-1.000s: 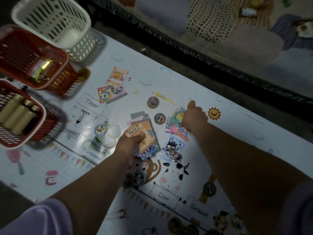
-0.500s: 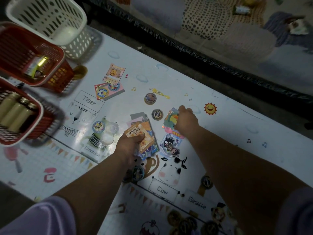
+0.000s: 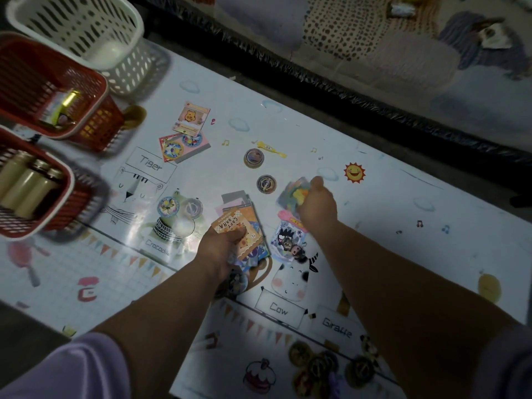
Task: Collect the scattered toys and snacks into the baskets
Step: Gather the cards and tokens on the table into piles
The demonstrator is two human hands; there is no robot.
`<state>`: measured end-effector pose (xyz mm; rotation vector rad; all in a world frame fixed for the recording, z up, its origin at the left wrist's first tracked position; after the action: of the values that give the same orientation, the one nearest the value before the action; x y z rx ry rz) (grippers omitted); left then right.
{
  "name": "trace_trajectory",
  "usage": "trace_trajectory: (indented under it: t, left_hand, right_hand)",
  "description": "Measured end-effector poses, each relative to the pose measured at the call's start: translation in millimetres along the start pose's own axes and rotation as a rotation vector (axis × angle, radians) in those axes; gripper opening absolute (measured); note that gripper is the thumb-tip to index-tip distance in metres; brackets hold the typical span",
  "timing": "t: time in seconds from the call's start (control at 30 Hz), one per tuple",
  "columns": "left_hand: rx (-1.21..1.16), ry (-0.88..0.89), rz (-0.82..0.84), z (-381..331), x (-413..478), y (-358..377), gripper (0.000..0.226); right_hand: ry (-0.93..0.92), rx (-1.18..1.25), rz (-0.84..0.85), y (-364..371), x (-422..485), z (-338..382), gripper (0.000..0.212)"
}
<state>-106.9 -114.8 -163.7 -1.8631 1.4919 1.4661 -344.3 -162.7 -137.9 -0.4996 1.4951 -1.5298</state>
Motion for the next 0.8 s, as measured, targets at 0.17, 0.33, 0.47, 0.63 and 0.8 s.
trace_trajectory:
  t: [0.17, 0.33, 0.47, 0.63, 0.8]
  left_hand:
    - [0.035, 0.011, -0.002, 1.2, -0.8, -7.3, 0.028]
    - [0.037, 0.048, 0.061, 2.1, -9.1, -0.4, 0.039]
    - [0.035, 0.072, -0.048, -2.2, -11.4, -18.2, 0.027]
    - [0.012, 0.026, -0.070, -6.8, -12.3, -31.4, 0.025]
    - [0.019, 0.018, -0.059, -3.5, -12.0, -35.3, 0.015]
  right_hand:
    - [0.113, 0.687, 0.175, -11.6, -33.3, 24.8, 0.032]
    - [-0.178, 0.294, 0.456, 31.8, -88.6, 72.5, 0.036]
    - [-0.334, 0.291, 0.397, 30.7, -99.4, 69.1, 0.040]
    - [-0.229, -0.010, 0.139, 22.0, -81.7, 6.9, 0.038]
    - [-0.294, -0.155, 0.031, 12.7, -82.7, -4.3, 0.046]
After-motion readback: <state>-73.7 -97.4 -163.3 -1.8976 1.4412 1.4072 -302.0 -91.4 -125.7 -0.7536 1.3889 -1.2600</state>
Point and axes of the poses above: each hand's wrist, its own x-axis towards the middle knuckle, its own y-axis out of the palm, z = x × y, the point moved 9 cm from there along x, towards the middle knuckle, and after that the axes turned 12 degrees about -x, right-handed, at the moved point
